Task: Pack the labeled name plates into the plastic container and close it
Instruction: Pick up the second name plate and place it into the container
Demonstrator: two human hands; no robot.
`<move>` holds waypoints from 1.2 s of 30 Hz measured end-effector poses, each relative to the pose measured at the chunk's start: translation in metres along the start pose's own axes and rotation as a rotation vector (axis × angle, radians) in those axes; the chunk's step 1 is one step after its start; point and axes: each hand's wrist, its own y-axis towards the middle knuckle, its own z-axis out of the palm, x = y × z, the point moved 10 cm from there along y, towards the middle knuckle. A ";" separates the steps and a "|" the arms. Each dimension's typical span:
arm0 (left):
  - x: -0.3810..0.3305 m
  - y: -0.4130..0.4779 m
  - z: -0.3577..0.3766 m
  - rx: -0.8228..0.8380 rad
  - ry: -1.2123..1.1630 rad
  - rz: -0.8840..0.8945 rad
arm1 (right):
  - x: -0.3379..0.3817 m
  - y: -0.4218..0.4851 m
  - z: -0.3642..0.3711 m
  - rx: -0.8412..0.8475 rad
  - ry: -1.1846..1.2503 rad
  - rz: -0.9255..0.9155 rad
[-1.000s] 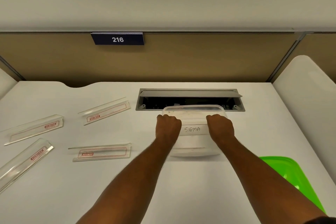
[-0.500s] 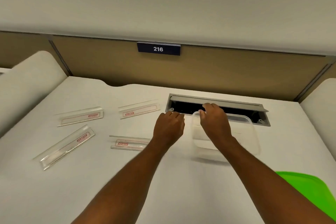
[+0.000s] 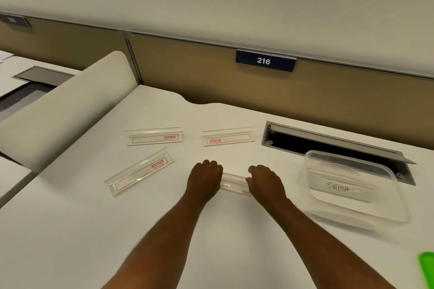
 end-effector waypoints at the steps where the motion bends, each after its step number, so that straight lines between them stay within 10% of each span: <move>1: -0.002 0.003 0.003 -0.010 -0.020 0.016 | 0.000 0.001 0.006 0.011 -0.038 -0.006; 16: -0.042 0.030 0.017 -0.080 -0.041 0.177 | -0.009 0.016 0.026 0.020 -0.216 -0.035; 24: -0.009 0.040 -0.037 -0.240 -0.103 -0.017 | -0.045 0.024 -0.026 -0.237 0.722 0.203; 30: 0.021 0.043 -0.081 -0.409 -0.604 -0.242 | -0.078 0.022 -0.035 -0.187 1.086 0.420; 36: 0.031 0.045 -0.086 -0.446 -1.487 -0.410 | -0.048 0.018 -0.044 0.078 1.261 0.229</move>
